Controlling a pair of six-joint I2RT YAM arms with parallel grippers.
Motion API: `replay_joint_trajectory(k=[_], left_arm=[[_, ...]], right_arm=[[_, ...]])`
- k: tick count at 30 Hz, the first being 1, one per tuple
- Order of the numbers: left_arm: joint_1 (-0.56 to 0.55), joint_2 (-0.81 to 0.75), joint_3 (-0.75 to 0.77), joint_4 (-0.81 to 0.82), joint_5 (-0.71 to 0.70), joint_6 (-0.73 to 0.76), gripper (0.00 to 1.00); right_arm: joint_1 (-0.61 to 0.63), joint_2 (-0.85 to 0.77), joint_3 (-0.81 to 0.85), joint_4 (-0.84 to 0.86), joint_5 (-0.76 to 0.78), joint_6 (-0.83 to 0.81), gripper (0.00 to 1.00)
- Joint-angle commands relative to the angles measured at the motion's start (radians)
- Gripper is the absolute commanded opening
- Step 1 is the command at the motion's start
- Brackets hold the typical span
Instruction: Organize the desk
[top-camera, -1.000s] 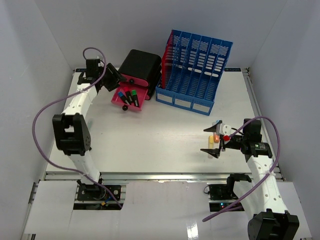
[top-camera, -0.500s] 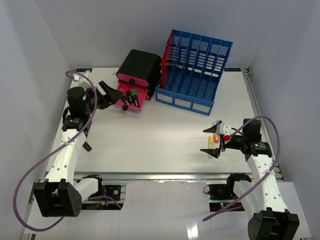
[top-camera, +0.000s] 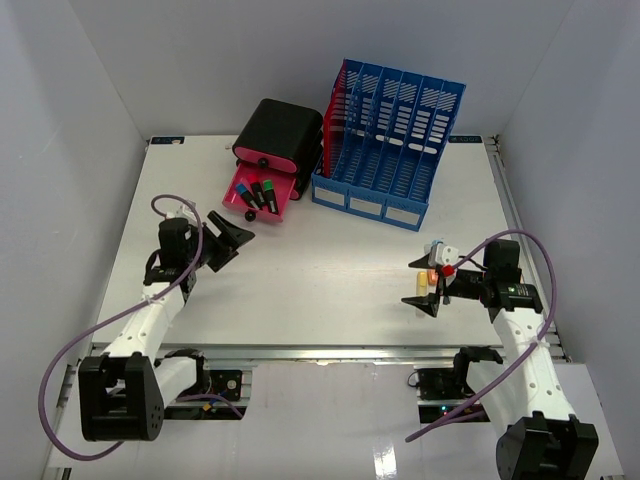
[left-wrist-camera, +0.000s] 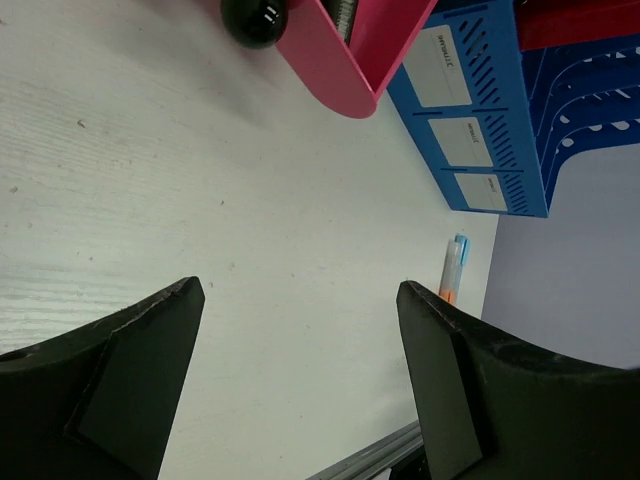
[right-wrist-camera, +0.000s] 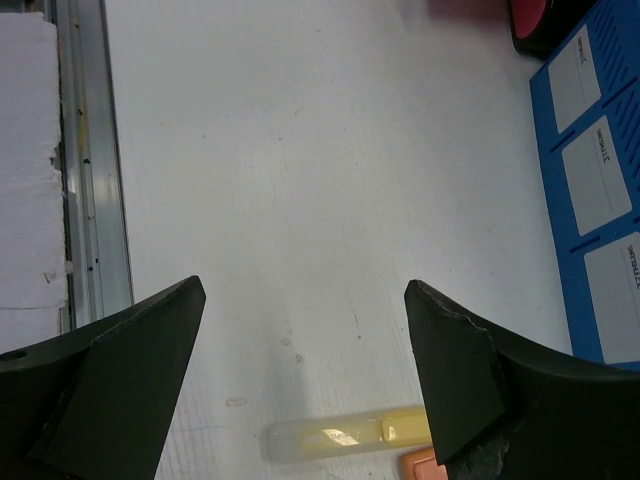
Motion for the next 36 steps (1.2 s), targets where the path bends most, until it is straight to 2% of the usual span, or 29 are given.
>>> replay_joint_trajectory(k=[1, 3, 6, 8, 11, 13, 18, 24, 30, 32, 36], left_arm=[[-0.007, -0.002, -0.011, 0.056, -0.001, -0.012, 0.9], [-0.006, -0.032, 0.02, -0.023, -0.1, 0.046, 0.92], [-0.006, -0.062, 0.073, -0.197, -0.328, 0.125, 0.94], [-0.006, -0.033, 0.123, -0.322, -0.53, 0.131, 0.93], [0.008, 0.07, 0.191, -0.505, -0.754, 0.091, 0.98], [0.057, 0.126, 0.194, -0.538, -0.802, 0.062, 0.98], [0.148, 0.2, 0.183, -0.524, -0.8, 0.04, 0.98], [0.242, 0.287, 0.209, -0.477, -0.803, 0.125, 0.98], [0.35, 0.376, 0.198, -0.402, -0.661, 0.22, 0.97], [0.371, 0.399, 0.196, -0.395, -0.6, 0.224, 0.93], [0.384, 0.431, 0.182, -0.378, -0.539, 0.222, 0.78]], right_arm=[[-0.007, -0.005, -0.017, 0.016, 0.084, 0.042, 0.87], [-0.019, 0.01, -0.011, 0.017, 0.083, 0.05, 0.87], [-0.034, 0.018, -0.006, 0.032, 0.075, 0.057, 0.87], [-0.036, 0.018, -0.009, 0.055, 0.075, 0.072, 0.87], [-0.041, 0.01, -0.018, 0.075, 0.078, 0.084, 0.87], [-0.046, 0.002, -0.025, 0.075, 0.077, 0.087, 0.87], [-0.055, -0.018, -0.033, 0.074, 0.071, 0.095, 0.87], [-0.07, -0.016, -0.034, 0.074, 0.055, 0.091, 0.88], [-0.088, -0.03, -0.034, 0.074, 0.041, 0.096, 0.88], [-0.093, -0.034, -0.034, 0.074, 0.041, 0.097, 0.88], [-0.103, -0.038, -0.033, 0.072, 0.037, 0.097, 0.88]])
